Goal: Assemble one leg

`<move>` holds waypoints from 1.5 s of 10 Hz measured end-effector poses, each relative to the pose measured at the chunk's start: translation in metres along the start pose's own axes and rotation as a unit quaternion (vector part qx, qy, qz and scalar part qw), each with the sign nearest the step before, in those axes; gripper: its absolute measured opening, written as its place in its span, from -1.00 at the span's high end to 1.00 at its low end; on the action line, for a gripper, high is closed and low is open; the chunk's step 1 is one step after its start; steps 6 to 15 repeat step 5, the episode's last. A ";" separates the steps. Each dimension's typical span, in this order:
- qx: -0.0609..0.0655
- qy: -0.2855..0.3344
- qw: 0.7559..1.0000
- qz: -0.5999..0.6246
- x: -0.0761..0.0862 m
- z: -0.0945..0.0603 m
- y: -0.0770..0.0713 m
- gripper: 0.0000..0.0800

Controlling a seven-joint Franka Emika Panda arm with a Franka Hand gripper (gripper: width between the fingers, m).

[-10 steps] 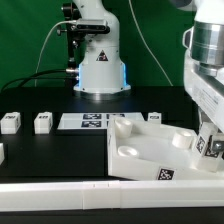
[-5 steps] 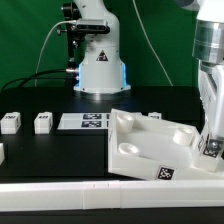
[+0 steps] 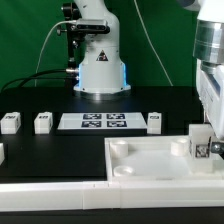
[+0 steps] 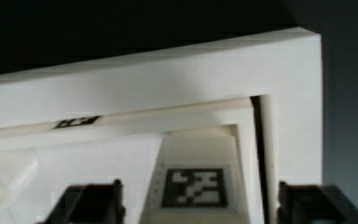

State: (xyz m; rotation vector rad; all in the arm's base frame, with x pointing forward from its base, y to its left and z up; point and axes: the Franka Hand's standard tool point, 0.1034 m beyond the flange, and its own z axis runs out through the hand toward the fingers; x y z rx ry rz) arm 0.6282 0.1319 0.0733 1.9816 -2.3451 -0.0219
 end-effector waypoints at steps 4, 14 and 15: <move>0.000 0.000 1.000 -0.002 0.000 0.000 0.000 -0.61; 0.000 0.000 1.000 -0.002 0.000 0.000 0.000 -0.62; 0.000 0.000 1.000 -0.002 0.000 0.000 0.000 -0.62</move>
Offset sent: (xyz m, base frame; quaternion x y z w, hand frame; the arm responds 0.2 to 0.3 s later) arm 0.0000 0.0000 0.0000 0.0000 0.0000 0.0000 1.0000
